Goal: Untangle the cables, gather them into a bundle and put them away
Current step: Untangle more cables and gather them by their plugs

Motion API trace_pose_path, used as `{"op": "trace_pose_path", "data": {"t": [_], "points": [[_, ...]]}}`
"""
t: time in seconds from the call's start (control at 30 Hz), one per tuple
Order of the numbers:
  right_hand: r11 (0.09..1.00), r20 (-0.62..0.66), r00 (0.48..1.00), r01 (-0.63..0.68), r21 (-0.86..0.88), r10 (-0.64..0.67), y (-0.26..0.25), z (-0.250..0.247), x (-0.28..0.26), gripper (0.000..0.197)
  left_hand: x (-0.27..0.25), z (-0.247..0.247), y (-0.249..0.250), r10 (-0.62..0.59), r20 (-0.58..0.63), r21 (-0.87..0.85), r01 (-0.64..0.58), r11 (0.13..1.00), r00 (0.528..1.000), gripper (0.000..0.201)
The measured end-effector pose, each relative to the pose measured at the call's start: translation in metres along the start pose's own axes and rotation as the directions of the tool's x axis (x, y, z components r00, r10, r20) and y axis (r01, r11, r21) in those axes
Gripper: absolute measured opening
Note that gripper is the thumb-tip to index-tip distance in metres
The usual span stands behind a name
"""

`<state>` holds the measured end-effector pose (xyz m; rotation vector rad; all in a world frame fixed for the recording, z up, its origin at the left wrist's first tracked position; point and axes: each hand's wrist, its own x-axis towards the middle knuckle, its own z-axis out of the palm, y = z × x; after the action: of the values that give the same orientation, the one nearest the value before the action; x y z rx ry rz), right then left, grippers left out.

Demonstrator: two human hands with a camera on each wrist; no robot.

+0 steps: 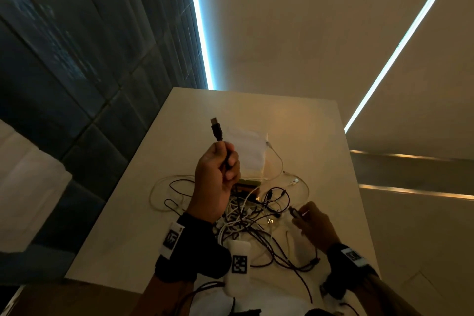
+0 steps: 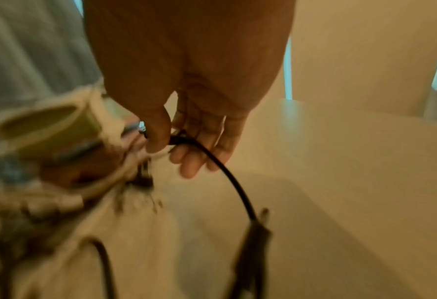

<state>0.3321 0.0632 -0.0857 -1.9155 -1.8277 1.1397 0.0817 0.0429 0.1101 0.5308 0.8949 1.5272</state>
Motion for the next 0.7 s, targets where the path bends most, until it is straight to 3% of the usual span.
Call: {"op": "trace_pose_path", "data": {"t": [0.07,0.17,0.27,0.33,0.5,0.7], "points": [[0.946,-0.039,0.998,-0.028,0.324,0.043,-0.020,-0.016,-0.004,0.022,-0.001,0.000,-0.005,-0.004,-0.014,0.031,0.005,0.999,1.000,0.029],[0.766,-0.070,0.998,0.049,0.641,-0.006,-0.066,-0.042,-0.015,0.011,-0.001,0.003,-0.016,-0.001,-0.042,0.115,0.005,0.993,0.999,0.027],[0.580,-0.102,0.972,0.209,0.788,-0.211,-0.118,-0.066,-0.033,0.019,-0.005,0.011,-0.024,0.004,-0.062,0.241,0.011,0.971,0.998,0.023],[0.520,-0.146,0.936,0.302,0.799,-0.320,-0.149,-0.076,-0.048,0.020,-0.009,0.018,-0.025,-0.012,-0.059,0.303,0.029,0.952,0.998,0.022],[0.550,-0.186,0.910,0.376,0.746,-0.370,-0.192,-0.069,-0.073,0.020,-0.016,0.026,-0.029,-0.058,0.041,0.424,0.035,0.905,0.997,0.044],[0.635,-0.094,0.920,0.334,0.697,-0.381,-0.178,-0.051,-0.072,0.013,-0.015,0.017,-0.020,0.062,-0.049,0.384,-0.039,0.923,0.997,0.022]]}}
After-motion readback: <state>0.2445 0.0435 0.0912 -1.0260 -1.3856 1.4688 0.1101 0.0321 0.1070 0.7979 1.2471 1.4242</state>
